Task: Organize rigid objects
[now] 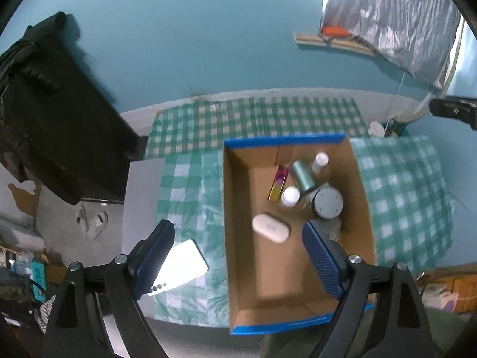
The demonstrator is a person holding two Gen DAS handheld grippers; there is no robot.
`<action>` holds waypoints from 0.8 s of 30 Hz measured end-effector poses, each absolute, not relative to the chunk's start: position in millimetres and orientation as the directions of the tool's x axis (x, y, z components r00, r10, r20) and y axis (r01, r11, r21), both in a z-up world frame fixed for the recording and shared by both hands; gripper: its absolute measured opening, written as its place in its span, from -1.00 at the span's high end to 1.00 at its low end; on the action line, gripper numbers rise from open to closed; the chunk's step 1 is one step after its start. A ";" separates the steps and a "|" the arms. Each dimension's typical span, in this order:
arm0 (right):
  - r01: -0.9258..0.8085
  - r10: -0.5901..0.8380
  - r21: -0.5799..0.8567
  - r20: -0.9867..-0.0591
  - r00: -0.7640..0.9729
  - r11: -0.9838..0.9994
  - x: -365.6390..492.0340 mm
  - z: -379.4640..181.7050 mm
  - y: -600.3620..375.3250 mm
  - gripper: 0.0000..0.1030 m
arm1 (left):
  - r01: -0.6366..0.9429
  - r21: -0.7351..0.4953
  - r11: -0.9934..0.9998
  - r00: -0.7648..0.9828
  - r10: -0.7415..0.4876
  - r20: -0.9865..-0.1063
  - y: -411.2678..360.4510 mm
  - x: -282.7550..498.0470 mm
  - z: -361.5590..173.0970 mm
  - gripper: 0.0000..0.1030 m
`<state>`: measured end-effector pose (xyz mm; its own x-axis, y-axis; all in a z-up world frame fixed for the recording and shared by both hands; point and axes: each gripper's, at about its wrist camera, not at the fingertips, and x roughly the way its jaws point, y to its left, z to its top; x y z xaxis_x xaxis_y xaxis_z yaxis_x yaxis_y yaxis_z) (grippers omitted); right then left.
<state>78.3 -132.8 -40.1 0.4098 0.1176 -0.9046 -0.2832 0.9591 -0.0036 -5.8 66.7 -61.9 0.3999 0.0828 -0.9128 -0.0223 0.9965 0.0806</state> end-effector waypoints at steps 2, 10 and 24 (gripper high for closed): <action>-0.263 0.115 -0.005 -0.891 0.440 0.965 75.1 -30.4 -140.6 -0.36 | -0.035 0.073 0.997 0.415 0.081 -0.906 66.0 -4.1 -56.0 -0.73; -0.206 0.136 0.022 -0.819 0.558 0.978 54.0 -3.4 -161.9 -0.40 | -0.069 0.031 0.997 0.544 0.064 -0.837 59.3 -6.3 -20.7 -0.97; -0.130 0.107 0.030 -0.762 0.638 0.991 42.8 3.6 -184.3 -0.40 | -0.040 0.058 0.997 0.648 0.070 -0.758 34.8 -1.0 12.8 -0.97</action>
<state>42.8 -184.3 3.6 0.6383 0.1070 -0.7624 -0.1305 0.9910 0.0298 -1.0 34.8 12.8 0.6483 0.0704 -0.7581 -0.0402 0.9975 0.0583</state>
